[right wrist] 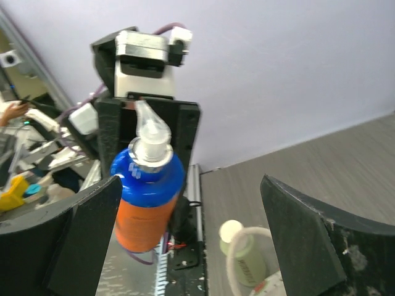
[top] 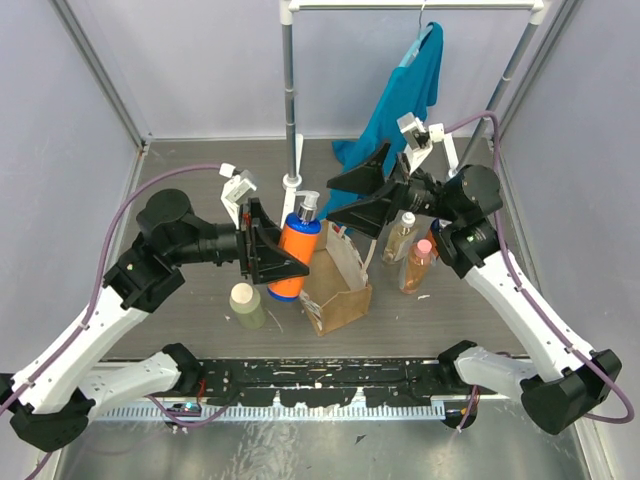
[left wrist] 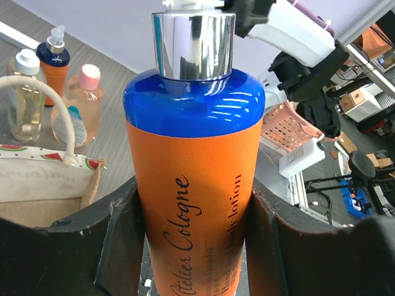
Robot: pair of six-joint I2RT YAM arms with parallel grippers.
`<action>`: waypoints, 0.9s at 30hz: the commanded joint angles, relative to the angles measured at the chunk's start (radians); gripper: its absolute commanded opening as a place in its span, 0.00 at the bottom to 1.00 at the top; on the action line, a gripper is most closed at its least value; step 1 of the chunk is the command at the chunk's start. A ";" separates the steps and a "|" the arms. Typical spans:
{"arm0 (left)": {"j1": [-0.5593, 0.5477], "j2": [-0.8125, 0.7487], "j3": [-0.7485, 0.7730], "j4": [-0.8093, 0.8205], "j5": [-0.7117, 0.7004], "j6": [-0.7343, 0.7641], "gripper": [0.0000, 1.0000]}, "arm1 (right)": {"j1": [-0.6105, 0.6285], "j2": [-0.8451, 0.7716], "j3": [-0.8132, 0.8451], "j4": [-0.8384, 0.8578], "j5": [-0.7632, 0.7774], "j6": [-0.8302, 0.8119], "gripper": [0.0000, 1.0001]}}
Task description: Take the personal care products out of the canvas bag
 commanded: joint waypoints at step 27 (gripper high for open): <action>-0.003 0.082 0.146 0.106 0.019 0.003 0.00 | 0.217 0.100 0.141 -0.061 0.003 -0.066 0.54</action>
